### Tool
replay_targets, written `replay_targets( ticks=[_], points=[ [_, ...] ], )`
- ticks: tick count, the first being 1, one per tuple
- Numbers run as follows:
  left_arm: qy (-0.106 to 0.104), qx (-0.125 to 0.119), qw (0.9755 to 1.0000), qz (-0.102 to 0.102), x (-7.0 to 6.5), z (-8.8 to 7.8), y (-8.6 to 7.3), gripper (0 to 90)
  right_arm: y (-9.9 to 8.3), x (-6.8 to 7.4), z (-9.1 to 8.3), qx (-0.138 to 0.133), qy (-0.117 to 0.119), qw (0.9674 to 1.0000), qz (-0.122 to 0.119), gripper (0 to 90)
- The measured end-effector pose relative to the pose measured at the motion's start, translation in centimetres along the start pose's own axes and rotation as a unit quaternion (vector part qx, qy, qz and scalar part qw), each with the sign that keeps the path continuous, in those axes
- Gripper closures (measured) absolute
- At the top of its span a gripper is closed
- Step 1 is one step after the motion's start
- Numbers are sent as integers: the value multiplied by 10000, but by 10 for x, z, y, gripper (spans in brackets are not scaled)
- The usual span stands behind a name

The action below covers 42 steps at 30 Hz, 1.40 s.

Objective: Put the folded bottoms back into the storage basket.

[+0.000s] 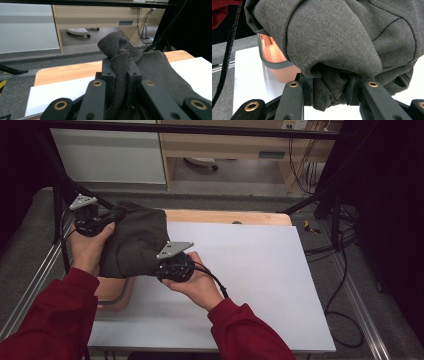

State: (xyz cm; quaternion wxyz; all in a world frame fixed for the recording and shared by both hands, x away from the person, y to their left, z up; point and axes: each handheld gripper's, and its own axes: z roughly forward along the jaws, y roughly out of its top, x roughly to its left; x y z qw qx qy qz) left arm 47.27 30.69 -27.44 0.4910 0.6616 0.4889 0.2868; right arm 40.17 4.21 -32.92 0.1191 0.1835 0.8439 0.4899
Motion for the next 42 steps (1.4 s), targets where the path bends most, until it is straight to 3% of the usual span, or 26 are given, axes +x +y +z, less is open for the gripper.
replay_targets(
  ticks=[17, 42],
  points=[
    [145, -14, 9998, -120, 37, -13, -1, 802, 19, 9, 33, -107, 118, 9999, -21, 660],
    [264, -38, 9995, -175, 56, -23, -1, 803, 25, 16, 54, -243, 187, 9995, 80, 661]
  ],
)
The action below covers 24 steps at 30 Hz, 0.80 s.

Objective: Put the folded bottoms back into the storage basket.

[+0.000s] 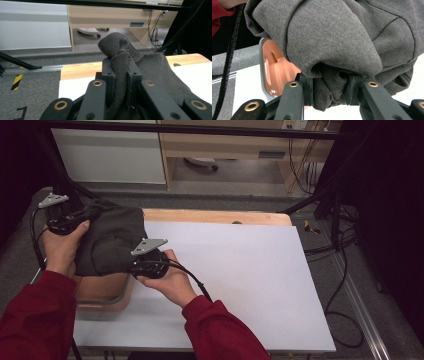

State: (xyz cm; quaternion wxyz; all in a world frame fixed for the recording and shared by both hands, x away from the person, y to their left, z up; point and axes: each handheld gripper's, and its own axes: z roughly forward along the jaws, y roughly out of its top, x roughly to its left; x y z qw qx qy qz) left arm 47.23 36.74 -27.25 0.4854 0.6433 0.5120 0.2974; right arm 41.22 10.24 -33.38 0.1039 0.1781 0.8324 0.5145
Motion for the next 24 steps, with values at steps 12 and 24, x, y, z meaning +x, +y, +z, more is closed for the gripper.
replay_targets(
  ticks=[12, 24],
  points=[
    [72, 59, 10000, 34, 11, -3, -1, 804, 1, 3, 12, -84, 72, 9999, -9, 661],
    [76, 95, 9999, -12, 20, -8, -3, 803, 4, 7, 20, -83, 127, 9999, 2, 661]
  ],
)
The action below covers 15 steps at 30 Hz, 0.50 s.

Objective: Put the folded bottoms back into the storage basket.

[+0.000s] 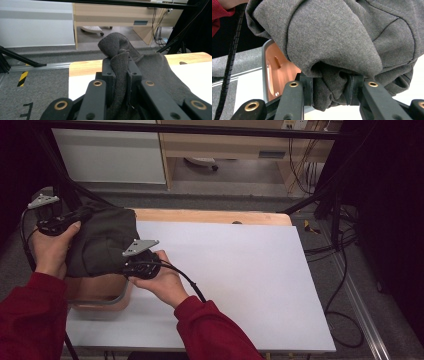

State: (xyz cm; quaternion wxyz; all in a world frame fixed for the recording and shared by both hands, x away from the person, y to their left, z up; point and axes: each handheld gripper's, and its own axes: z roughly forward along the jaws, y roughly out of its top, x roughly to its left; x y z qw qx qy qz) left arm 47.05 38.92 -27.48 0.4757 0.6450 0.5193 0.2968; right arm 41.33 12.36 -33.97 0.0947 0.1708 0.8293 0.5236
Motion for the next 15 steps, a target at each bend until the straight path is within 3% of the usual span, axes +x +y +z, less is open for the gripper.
replay_targets(
  ticks=[15],
  points=[
    [4, 85, 9999, 71, 3, 0, -3, 803, -2, 4, 7, 6, 58, 10000, 17, 661]
  ],
)
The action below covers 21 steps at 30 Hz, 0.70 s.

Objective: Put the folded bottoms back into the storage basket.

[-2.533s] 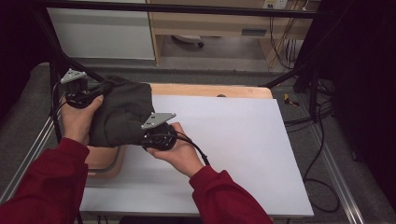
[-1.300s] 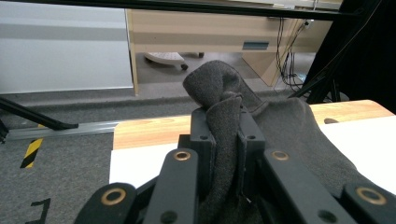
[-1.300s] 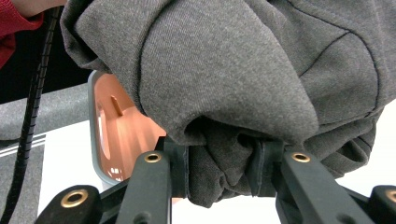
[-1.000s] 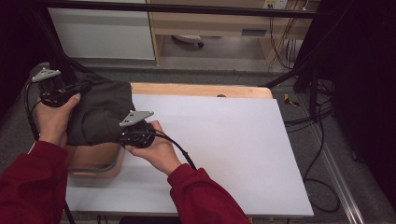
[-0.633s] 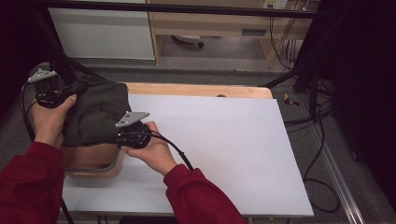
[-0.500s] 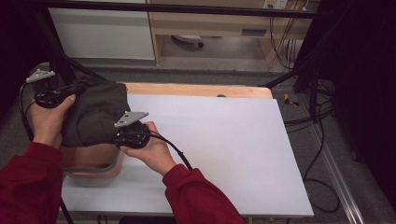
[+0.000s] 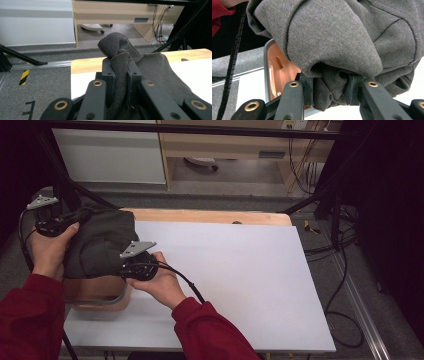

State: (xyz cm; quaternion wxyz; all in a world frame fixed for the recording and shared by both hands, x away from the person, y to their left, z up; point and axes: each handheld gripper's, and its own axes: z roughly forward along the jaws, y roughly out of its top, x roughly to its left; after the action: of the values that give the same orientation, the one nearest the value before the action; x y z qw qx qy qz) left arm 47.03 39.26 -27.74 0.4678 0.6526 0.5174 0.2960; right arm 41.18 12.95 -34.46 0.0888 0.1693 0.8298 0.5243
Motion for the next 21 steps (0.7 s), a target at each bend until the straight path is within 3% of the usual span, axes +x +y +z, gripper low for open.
replay_targets(
  ticks=[21],
  points=[
    [1, 93, 9999, -95, 13, 1, -11, 803, -3, 6, 11, 43, 55, 10000, 30, 660]
  ],
)
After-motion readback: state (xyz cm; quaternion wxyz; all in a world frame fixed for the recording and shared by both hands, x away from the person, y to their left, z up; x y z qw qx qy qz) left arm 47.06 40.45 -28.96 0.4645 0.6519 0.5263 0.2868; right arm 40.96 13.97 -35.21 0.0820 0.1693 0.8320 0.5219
